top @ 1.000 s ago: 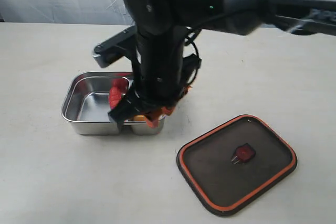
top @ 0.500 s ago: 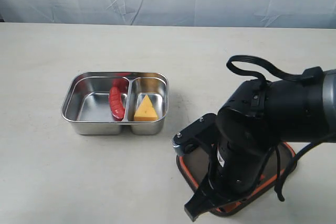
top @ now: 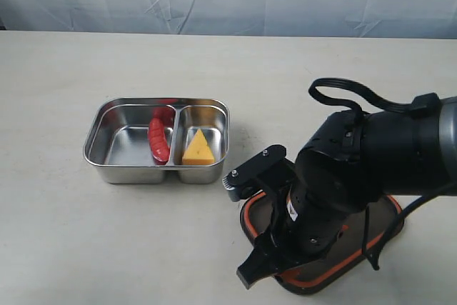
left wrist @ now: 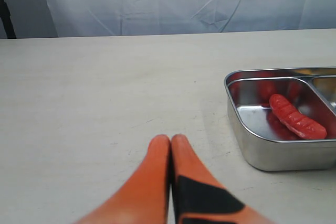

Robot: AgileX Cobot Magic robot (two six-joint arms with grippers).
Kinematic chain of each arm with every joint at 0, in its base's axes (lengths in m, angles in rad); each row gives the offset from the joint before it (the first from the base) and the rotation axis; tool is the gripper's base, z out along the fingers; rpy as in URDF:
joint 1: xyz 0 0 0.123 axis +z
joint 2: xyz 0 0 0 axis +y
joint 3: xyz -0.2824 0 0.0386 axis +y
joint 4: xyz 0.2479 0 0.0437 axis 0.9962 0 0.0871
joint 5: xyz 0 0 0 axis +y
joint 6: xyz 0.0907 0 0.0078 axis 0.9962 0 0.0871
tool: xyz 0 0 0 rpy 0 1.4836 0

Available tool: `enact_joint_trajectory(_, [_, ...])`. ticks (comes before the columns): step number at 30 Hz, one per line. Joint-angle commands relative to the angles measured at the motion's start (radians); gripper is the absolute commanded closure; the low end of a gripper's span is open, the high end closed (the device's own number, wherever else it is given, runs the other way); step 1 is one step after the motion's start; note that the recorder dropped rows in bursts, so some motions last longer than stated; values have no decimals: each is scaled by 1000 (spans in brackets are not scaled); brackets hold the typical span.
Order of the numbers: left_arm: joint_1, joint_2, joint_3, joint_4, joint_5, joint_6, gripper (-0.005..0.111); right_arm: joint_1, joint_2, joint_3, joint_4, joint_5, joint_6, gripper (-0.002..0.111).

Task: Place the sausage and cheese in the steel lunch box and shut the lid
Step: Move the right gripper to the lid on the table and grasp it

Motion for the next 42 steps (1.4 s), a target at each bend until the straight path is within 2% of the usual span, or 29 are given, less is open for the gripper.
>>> enact_joint_trajectory(1, [5,-4,2,1,-10,0,107,-2,0,4,-5,-3,-7,56])
enact_joint_trajectory(11, [5,-4,2,1,-10,0,107,59,7,27,-23,-43,-7,56])
enact_joint_trajectory(23, [5,-4,2,1,-10,0,107,64,153,29,-27,-54,45,56])
enact_joint_trajectory(25, [5,-4,2,1,-10,0,107,64,174,29,-27,-52,46,61])
enact_joint_trajectory(27, [5,-4,2,1,-10,0,107,64,184,29,-27,-52,46,74])
enact_joint_trajectory(30, [5,-4,2,1,-10,0,107,66,186,29,-21,-52,46,102])
enact_joint_trajectory(31, [5,-4,2,1,-10,0,107,66,186,29,-21,-52,46,108])
enact_joint_trajectory(38, [5,-4,2,1,-10,0,107,68,121,29,30,8,50,108])
enact_joint_trajectory(42, [5,-4,2,1,-10,0,107,68,-86,29,70,4,50,108])
